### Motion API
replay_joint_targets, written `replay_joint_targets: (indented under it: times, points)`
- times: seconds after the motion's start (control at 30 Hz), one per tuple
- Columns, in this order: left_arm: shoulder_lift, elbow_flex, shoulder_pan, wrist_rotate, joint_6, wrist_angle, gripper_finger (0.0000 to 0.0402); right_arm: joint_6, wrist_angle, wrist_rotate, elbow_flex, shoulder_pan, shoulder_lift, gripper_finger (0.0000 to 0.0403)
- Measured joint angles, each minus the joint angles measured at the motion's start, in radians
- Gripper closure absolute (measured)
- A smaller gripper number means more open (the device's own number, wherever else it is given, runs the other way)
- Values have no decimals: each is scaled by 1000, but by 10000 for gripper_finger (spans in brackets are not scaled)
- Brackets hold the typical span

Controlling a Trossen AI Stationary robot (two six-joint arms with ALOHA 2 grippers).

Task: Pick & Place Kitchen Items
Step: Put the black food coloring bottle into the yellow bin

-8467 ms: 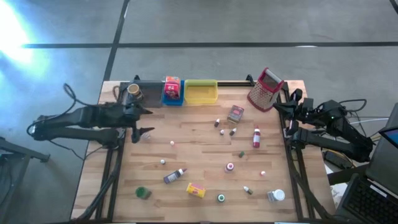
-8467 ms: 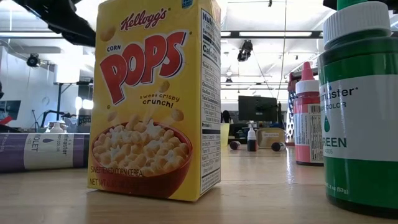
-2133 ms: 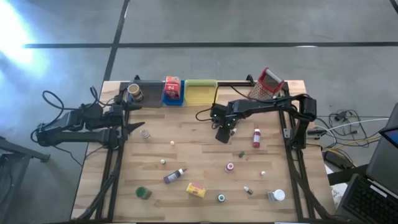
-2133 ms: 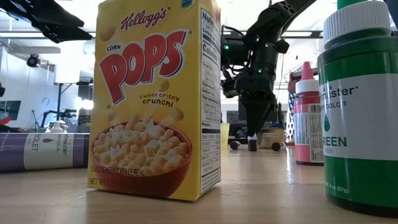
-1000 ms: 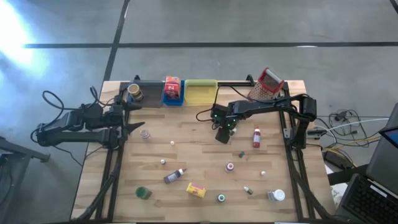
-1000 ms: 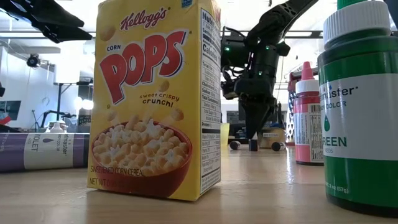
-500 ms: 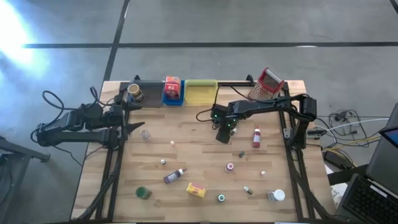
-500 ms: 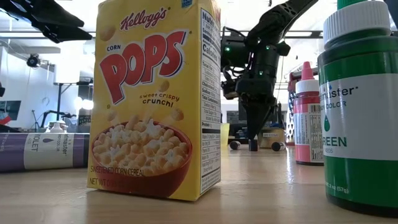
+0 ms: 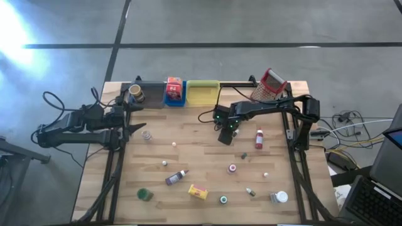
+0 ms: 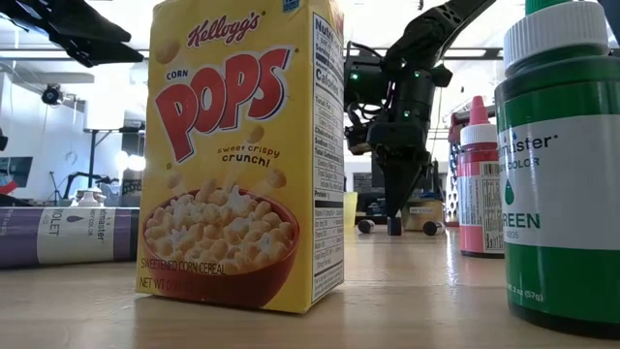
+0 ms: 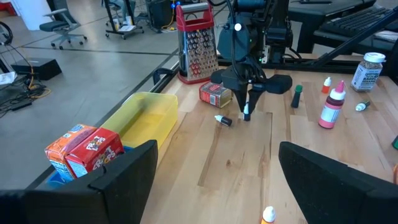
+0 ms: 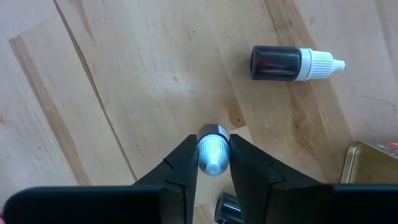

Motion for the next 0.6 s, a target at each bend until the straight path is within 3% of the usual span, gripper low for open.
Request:
replay_joint_targets:
  times: [0.17, 0.4, 0.6]
  points:
    - [0, 0, 0, 0, 0, 0, 62, 0, 0, 0, 0, 0, 0, 336]
    - [0, 0, 0, 0, 0, 0, 62, 0, 0, 0, 0, 0, 0, 320]
    - [0, 0, 0, 0, 0, 0, 62, 0, 0, 0, 0, 0, 0, 335]
